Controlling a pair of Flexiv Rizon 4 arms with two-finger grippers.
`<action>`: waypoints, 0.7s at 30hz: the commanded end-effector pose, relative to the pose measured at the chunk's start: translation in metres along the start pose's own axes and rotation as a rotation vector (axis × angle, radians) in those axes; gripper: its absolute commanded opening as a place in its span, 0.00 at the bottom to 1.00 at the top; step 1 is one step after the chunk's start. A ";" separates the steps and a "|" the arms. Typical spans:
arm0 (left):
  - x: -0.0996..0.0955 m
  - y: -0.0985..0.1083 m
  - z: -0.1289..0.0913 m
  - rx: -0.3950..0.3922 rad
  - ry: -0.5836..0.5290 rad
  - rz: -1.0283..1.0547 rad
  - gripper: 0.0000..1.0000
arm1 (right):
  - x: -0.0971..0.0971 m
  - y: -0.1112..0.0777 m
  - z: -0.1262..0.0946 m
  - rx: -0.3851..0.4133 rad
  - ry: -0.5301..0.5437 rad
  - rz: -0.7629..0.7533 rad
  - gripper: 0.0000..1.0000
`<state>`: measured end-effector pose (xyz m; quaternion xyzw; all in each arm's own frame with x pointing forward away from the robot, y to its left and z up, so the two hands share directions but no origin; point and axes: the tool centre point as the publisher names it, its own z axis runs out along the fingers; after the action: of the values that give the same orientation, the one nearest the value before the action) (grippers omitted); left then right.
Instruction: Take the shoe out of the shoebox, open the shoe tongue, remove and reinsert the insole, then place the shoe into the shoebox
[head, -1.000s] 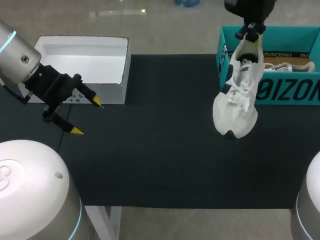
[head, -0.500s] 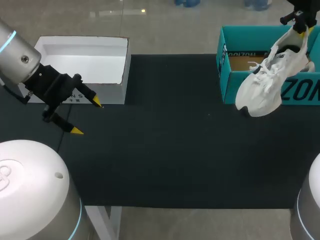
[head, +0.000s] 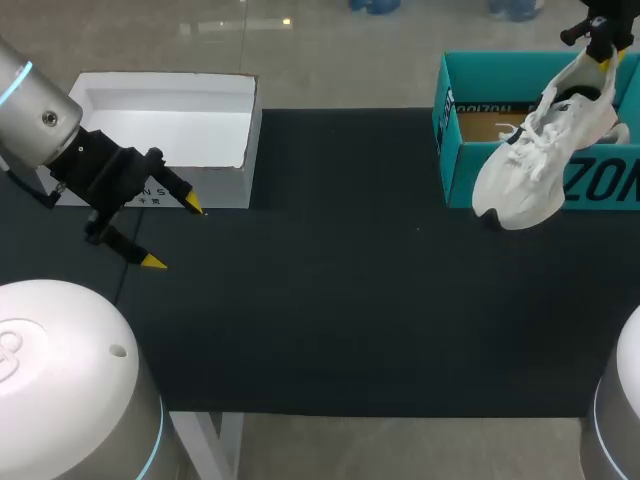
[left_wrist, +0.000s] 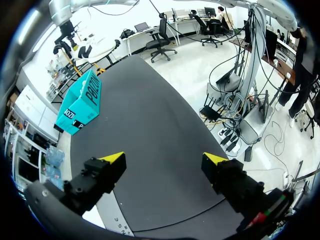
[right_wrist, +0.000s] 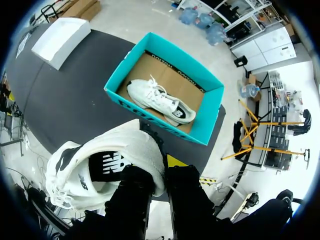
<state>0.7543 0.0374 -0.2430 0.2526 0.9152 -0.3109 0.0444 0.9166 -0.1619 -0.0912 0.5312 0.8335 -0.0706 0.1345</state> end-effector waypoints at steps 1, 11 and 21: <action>-0.001 0.000 0.000 -0.003 0.003 0.000 1.00 | -0.001 0.001 -0.002 0.003 0.001 0.001 0.00; -0.001 0.000 0.000 -0.003 0.003 0.000 1.00 | -0.029 0.036 0.002 0.025 0.032 0.174 0.00; -0.001 0.000 0.000 -0.003 0.003 0.000 1.00 | -0.093 0.083 0.033 0.099 0.064 0.434 0.00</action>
<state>0.7543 0.0374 -0.2430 0.2525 0.9152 -0.3109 0.0444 0.9983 -0.2105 -0.0911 0.6948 0.7063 -0.0402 0.1296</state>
